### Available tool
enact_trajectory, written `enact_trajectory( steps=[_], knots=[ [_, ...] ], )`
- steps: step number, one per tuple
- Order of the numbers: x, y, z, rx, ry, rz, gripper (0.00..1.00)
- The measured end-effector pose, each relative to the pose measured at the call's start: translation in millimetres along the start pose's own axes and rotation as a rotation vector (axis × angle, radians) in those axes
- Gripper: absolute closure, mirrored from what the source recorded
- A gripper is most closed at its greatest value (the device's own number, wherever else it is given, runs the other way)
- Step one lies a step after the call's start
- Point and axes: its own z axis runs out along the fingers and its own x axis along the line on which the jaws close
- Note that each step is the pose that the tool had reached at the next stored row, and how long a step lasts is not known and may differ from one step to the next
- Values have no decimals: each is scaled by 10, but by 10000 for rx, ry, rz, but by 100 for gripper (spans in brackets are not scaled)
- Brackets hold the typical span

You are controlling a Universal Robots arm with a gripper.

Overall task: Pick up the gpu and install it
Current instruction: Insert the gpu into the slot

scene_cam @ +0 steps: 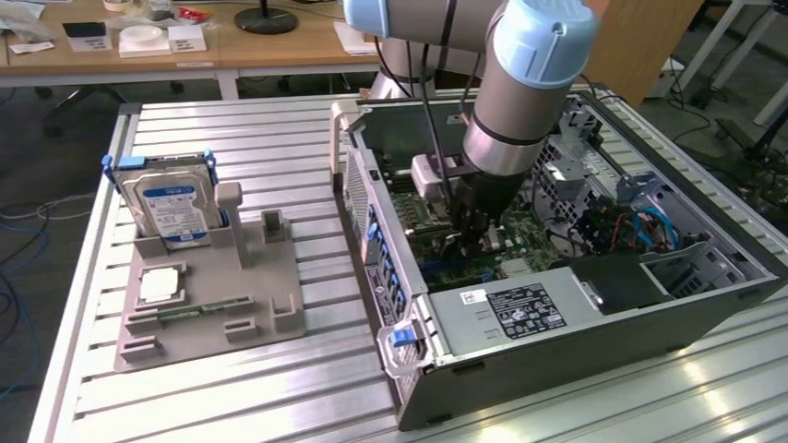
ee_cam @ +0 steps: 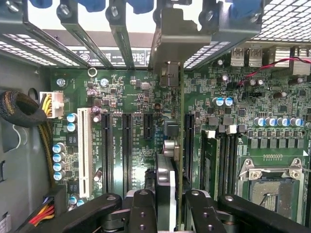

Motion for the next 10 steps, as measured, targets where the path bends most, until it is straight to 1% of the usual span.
enact_trajectory(
  steps=[10],
  knots=[
    [-13, 38, 6, 1, -4, -1, 72]
  ],
)
